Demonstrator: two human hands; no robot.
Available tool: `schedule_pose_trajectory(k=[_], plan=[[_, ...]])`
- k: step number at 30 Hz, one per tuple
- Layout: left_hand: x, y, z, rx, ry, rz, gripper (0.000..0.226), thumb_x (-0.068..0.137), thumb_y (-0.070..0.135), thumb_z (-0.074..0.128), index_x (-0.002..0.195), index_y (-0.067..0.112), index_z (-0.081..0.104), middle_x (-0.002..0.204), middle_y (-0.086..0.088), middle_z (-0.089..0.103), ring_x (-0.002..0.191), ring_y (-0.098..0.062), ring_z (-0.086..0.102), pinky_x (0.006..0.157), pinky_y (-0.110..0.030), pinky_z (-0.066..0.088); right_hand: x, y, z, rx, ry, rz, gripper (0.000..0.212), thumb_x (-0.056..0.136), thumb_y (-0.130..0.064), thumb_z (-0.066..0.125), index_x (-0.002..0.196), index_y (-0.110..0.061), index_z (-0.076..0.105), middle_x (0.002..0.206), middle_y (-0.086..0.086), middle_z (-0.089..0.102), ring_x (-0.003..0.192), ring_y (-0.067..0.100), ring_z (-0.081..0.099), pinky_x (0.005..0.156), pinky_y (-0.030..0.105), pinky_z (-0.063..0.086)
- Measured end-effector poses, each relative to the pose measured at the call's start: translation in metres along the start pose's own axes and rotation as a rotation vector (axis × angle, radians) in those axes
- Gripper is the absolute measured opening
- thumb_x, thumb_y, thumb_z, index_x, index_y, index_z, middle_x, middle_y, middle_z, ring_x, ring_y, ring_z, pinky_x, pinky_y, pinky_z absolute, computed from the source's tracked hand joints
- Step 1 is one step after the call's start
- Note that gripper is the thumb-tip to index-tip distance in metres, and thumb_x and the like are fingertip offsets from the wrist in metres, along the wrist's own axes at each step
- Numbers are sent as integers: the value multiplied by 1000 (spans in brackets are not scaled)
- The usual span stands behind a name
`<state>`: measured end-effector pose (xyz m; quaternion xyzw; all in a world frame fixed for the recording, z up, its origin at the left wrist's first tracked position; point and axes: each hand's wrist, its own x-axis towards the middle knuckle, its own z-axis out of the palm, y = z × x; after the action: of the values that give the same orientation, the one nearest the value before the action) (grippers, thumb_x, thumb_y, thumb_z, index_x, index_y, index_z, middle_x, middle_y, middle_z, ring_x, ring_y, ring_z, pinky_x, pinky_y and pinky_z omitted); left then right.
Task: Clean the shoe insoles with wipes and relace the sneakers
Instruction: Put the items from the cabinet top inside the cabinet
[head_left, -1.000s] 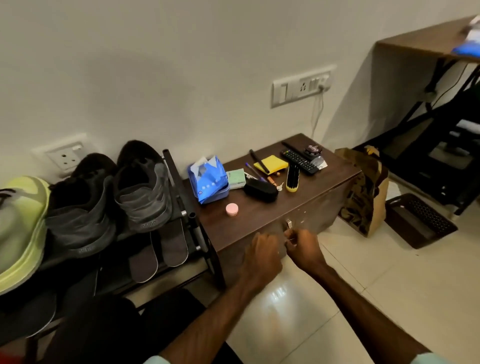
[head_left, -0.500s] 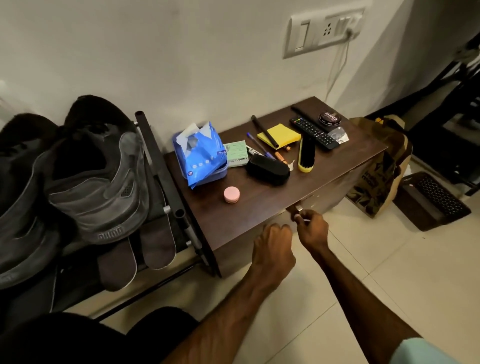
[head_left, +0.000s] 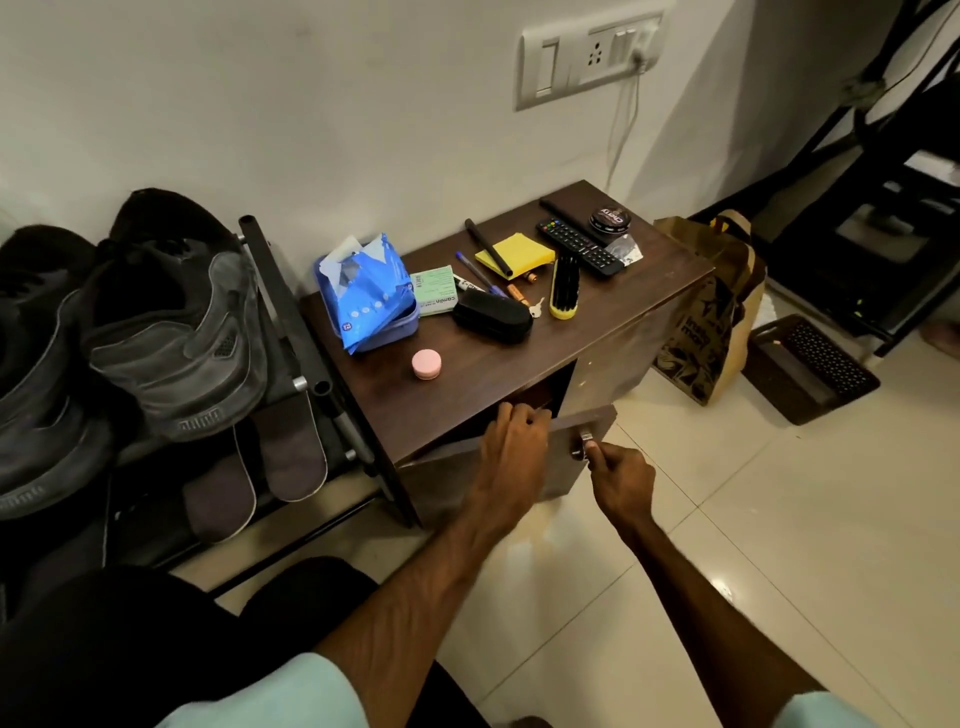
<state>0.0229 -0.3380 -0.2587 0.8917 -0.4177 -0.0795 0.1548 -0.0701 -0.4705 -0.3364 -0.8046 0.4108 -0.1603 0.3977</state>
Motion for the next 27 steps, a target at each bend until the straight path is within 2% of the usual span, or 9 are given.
schedule_pose_trajectory(k=[4,7,9,11,13,15,19,23,27], plan=[[-1,2,4,62,-58,81,32,102,28,56,131,14,61,123,-6,64,116,-20,50,92,-30,44,-34,15,-20,-5,-13,-46,50,103,-40,54,68,-11,74,57,4,65,58,23,64,62,29,44],[3,0,-4,-19,-186,77,28,102,30,58,119,10,68,112,-9,67,108,-20,57,90,-30,49,-57,6,-39,-50,7,-45,46,99,-39,64,56,-21,67,52,-3,63,51,14,60,59,31,47],[6,-1,-11,-61,-258,64,27,101,29,59,113,7,71,103,-10,70,95,-20,63,91,-35,55,-70,-8,-54,-118,85,-150,30,95,-39,70,68,-26,74,63,-9,69,57,5,60,59,24,47],[8,-2,-15,-112,-279,56,26,98,29,64,105,7,75,90,-8,71,80,-17,65,82,-39,58,-75,-22,-68,-140,166,-320,10,92,-33,75,90,-24,78,85,-10,73,79,6,63,66,22,49],[6,-2,-17,-179,-286,68,24,94,30,69,96,8,79,79,-5,71,70,-16,65,73,-41,60,-69,-29,-76,-199,155,-440,20,91,-28,77,107,-18,77,106,-2,71,100,16,60,76,28,51],[-1,-2,-18,-201,-328,90,22,91,30,73,92,9,81,81,-2,74,70,-13,68,71,-39,62,-60,-30,-78,-269,10,-430,25,90,-29,77,111,-16,78,110,2,72,105,21,61,83,33,50],[-24,-4,-17,-169,-481,139,18,84,27,80,93,11,81,86,1,77,77,-8,71,80,-30,61,-70,-29,-77,-82,-548,-229,9,89,-28,78,90,-21,84,82,-8,78,77,10,72,73,38,59],[-40,-9,-29,-161,-638,126,20,81,24,83,96,11,81,91,0,77,83,-11,71,80,-23,55,-92,-24,-71,88,-703,-243,9,84,-24,82,91,-19,84,80,-8,78,65,1,67,57,16,48],[-51,-11,-38,-69,-787,125,14,79,21,84,90,13,81,85,2,76,80,-11,72,87,-36,59,-106,-30,-55,56,-828,-252,17,81,-35,84,91,-22,84,75,-6,77,66,9,68,54,18,48]])
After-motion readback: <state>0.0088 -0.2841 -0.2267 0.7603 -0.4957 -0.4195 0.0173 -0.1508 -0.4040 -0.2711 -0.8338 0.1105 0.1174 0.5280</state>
